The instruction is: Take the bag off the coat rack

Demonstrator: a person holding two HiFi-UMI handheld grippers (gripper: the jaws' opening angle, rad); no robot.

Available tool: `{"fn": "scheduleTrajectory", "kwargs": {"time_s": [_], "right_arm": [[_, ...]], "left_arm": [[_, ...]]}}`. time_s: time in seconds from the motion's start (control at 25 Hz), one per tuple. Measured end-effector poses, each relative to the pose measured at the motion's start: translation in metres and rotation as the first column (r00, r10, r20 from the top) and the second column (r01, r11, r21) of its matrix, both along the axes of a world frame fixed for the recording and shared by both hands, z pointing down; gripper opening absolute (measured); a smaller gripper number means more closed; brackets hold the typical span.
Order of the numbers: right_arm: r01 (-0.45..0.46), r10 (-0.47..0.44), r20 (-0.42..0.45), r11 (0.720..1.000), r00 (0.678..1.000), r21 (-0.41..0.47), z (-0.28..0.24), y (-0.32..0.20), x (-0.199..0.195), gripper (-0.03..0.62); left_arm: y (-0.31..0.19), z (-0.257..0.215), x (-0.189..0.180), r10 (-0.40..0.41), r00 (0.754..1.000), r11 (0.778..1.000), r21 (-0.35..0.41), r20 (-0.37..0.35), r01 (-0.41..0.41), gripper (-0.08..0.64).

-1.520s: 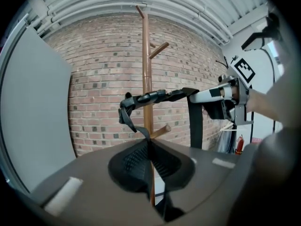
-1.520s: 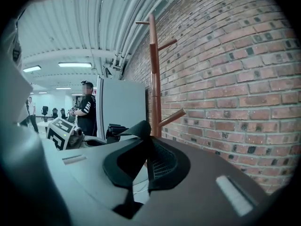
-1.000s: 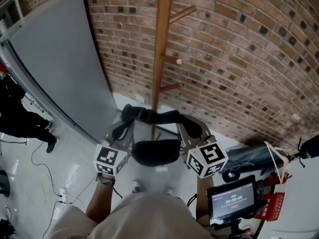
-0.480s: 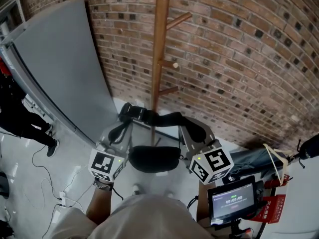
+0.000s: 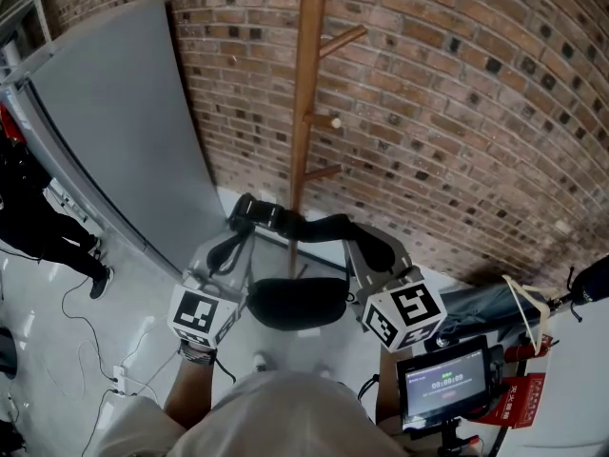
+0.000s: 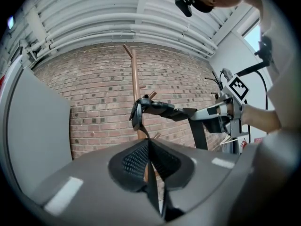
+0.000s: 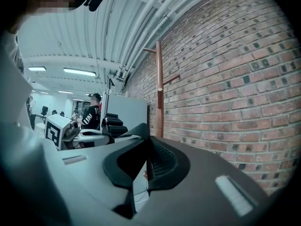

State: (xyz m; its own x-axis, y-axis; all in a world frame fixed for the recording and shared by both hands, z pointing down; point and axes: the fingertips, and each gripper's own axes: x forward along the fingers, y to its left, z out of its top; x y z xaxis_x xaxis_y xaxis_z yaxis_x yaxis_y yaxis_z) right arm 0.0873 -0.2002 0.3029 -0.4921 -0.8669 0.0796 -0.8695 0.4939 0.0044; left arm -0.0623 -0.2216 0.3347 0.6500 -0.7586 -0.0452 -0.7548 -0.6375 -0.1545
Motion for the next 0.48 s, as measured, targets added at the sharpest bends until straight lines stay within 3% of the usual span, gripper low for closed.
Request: {"fn": "scheduleTrajectory", "kwargs": {"time_s": [0.48], "right_arm": [[-0.017,0.017,-0.007,1.0,1.0,-0.025,0.0085,-0.0027,0.0024,0.005]], "left_arm": [[-0.0001,0.0053,0.0009,0.009,1.0,1.0,-0.015,-0.001,-0.009,0.005]]}}
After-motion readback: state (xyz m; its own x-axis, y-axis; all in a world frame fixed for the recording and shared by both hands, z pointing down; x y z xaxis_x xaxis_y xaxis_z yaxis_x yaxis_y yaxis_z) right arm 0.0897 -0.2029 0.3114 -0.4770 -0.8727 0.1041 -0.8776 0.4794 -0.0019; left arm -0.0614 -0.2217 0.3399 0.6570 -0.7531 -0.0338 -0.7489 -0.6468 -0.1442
